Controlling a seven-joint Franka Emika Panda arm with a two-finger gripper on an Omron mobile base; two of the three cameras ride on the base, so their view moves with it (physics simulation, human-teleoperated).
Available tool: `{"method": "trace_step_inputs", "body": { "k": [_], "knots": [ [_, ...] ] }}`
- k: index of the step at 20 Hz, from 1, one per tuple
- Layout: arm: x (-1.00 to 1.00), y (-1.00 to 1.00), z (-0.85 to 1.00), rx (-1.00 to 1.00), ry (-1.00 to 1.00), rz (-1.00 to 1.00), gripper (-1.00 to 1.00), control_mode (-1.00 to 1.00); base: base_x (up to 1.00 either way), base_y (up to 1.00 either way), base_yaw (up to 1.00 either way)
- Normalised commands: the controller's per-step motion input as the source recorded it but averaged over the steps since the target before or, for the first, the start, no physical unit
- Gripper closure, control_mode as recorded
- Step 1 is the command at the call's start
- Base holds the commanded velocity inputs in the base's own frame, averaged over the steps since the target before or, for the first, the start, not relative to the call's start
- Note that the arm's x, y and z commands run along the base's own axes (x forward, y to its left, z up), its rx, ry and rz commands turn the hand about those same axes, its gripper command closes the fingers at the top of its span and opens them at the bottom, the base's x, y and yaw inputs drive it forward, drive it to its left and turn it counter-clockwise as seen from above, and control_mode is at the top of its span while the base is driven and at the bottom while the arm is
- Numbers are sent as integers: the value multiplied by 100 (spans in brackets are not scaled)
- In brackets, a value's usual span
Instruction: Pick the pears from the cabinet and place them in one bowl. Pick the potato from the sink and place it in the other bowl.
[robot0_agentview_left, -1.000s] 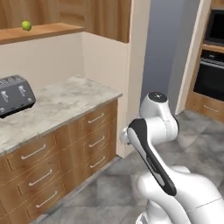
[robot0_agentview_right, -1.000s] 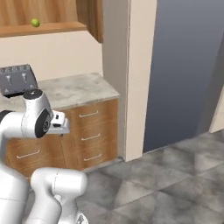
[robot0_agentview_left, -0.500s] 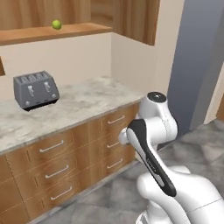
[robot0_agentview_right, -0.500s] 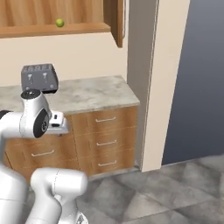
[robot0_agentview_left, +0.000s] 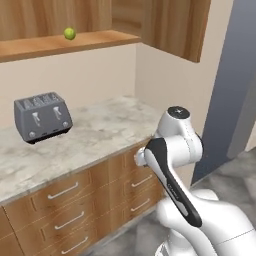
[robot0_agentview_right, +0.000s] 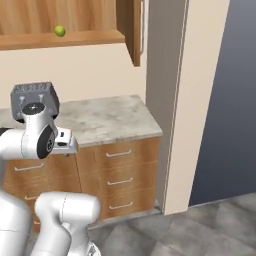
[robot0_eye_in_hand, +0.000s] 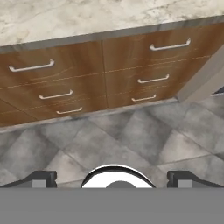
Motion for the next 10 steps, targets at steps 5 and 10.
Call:
{"method": "trace_step_inputs", "body": {
  "k": [5,10],
  "knots": [
    [0,0,0,0,0,0,-100,100,91,1,3],
    [0,0,0,0,0,0,-100,100,57,-4,0]
  ]
}}
